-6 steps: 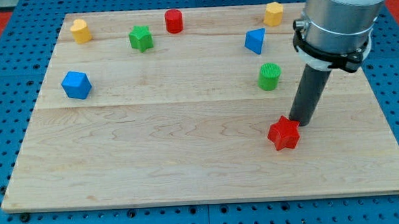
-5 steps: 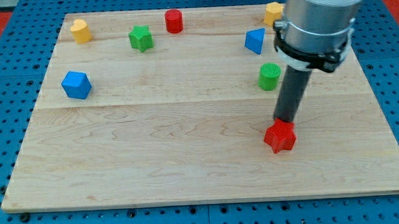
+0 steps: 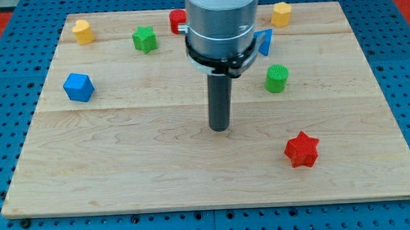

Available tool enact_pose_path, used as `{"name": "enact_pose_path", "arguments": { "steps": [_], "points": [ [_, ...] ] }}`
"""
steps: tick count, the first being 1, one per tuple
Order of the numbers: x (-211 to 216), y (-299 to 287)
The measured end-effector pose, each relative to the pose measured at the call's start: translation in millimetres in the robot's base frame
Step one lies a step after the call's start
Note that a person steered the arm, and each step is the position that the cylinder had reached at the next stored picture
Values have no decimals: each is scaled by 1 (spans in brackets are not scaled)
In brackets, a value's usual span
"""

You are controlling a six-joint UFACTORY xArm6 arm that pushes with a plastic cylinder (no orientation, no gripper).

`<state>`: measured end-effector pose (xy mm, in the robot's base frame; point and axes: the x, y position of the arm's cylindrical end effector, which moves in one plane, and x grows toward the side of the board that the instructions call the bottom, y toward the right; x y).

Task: Push the green star to the bottom center of the board

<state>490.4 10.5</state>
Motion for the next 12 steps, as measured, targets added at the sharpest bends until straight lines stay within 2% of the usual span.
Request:
{"name": "enact_pose_path", "arguments": {
  "steps": [2, 4, 6, 7, 8, 9, 11, 12],
  "points": [
    [-17, -19],
    [-84, -35],
    [-204, -48],
    [-242, -103],
    [-241, -157],
    [-200, -159],
    [-58, -132],
    [-15, -111]
  ]
}}
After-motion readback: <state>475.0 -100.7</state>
